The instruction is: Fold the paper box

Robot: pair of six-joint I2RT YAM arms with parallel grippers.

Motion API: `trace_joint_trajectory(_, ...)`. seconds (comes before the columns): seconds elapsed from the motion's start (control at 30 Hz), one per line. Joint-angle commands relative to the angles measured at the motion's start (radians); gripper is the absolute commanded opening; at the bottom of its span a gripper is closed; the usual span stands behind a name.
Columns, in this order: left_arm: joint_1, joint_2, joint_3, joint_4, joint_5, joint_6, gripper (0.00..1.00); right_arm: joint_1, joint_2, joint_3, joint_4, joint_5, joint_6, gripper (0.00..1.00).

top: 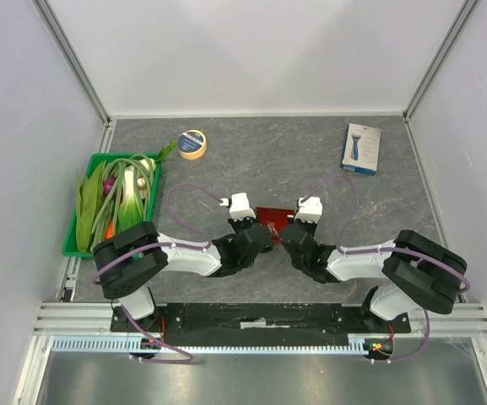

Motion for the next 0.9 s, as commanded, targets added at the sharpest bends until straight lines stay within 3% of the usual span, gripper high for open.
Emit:
trace_joint_trajectory(0.0,-0.011,0.032,-0.028,-0.074,-0.062,-0.111,0.02,0.004,-0.046,-0.057,0.076,0.049,0.028,0.00)
trace_joint_trajectory(0.4,-0.036,0.058,-0.025,-0.135,-0.063,-0.116,0.02,0.027,-0.057,-0.132,0.155,0.017,0.005,0.00)
trace_joint_trajectory(0.77,-0.117,0.140,-0.059,-0.155,-0.112,-0.224,0.02,0.038,-0.059,-0.232,0.271,-0.010,-0.020,0.00)
trace_joint_trajectory(0.87,-0.148,0.149,-0.049,-0.241,-0.164,-0.290,0.02,0.047,-0.074,-0.253,0.268,0.007,-0.009,0.00)
